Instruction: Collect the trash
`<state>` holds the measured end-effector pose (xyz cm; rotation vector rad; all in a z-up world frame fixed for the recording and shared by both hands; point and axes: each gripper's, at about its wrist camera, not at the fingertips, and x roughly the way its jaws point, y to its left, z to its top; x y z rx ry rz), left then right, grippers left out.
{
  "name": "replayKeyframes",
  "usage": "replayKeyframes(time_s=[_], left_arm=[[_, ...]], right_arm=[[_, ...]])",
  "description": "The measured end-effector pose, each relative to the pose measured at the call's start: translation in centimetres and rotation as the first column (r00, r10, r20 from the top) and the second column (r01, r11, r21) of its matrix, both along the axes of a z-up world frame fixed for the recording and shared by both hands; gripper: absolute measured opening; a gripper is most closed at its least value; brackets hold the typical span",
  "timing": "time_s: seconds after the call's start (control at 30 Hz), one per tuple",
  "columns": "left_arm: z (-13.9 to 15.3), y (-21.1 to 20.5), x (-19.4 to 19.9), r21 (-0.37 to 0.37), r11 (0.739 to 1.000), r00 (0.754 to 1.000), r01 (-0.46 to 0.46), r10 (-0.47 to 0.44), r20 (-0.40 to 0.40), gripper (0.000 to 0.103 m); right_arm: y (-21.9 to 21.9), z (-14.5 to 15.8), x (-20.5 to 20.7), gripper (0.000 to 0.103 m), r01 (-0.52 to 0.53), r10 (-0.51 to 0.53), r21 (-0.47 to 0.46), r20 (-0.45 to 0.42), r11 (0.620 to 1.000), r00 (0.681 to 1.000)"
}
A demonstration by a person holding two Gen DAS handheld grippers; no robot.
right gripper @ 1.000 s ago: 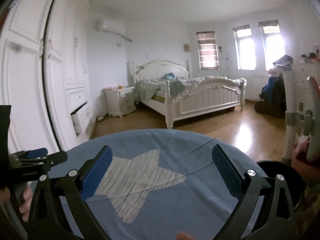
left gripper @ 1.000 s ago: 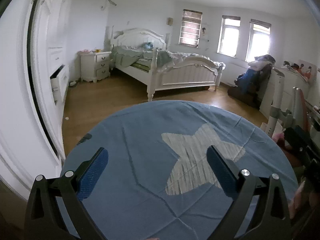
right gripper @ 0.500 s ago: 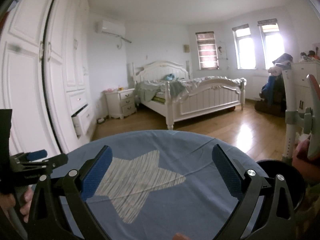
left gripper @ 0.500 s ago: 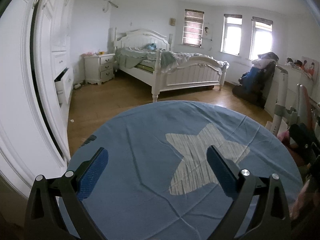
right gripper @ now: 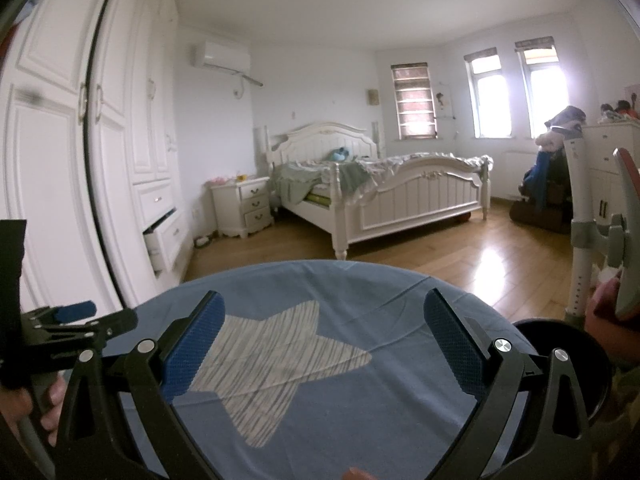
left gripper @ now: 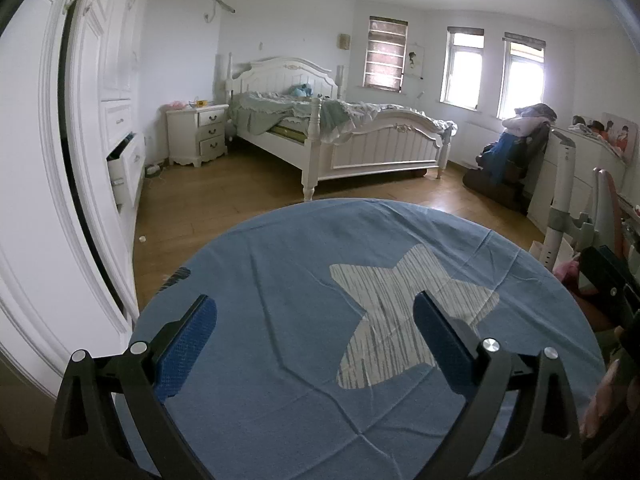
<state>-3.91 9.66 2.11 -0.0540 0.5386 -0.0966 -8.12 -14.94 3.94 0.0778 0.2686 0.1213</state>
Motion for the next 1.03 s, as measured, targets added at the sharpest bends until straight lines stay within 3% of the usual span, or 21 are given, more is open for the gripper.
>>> replayKeyframes(time_s=[1.03], left_arm=[[-0.25, 0.83, 0.09, -0.036, 0.999, 1.0, 0.018, -0.018, 0.003, 0.098]], right_arm=[[0.12, -0.05, -0.07, 0.098, 0.001, -0.001, 0.001, 0.001, 1.0, 1.0]])
